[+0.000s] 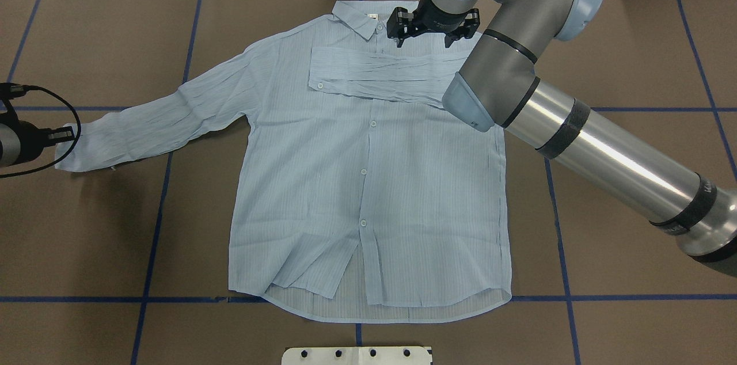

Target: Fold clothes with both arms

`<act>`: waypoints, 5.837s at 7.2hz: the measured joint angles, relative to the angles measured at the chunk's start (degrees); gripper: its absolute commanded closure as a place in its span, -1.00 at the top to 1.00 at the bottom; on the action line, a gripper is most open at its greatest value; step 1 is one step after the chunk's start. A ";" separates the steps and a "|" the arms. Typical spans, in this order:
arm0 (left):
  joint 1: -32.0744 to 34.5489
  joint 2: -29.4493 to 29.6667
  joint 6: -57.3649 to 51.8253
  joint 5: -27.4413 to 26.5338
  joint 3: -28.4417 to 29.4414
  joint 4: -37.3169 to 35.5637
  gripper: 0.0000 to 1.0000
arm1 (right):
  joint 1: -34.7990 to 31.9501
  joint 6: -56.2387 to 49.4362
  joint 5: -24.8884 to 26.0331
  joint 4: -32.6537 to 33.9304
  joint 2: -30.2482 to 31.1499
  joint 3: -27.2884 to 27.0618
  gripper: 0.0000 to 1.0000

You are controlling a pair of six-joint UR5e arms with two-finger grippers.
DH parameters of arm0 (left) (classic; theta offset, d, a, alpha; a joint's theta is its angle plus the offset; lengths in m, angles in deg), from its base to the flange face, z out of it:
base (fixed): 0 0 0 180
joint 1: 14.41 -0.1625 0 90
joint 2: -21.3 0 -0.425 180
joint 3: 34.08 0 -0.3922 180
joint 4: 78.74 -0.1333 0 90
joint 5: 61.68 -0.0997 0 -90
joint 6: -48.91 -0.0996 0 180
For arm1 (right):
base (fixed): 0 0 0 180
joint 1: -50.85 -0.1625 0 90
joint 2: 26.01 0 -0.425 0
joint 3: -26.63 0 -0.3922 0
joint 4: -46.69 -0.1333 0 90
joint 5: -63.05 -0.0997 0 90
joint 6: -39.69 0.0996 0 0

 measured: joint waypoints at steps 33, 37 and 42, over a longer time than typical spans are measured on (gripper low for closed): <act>-17.53 68.52 20.64 1.57 30.60 -9.03 1.00 | -8.65 -16.08 -6.76 -0.34 32.20 -19.94 1.00; -15.87 54.09 10.73 3.73 9.71 -24.25 1.00 | -2.02 -3.58 -3.41 -4.37 37.07 -27.64 1.00; -13.46 36.97 1.64 8.27 -14.52 -35.84 1.00 | 22.30 18.75 12.28 -5.62 42.90 -38.52 1.00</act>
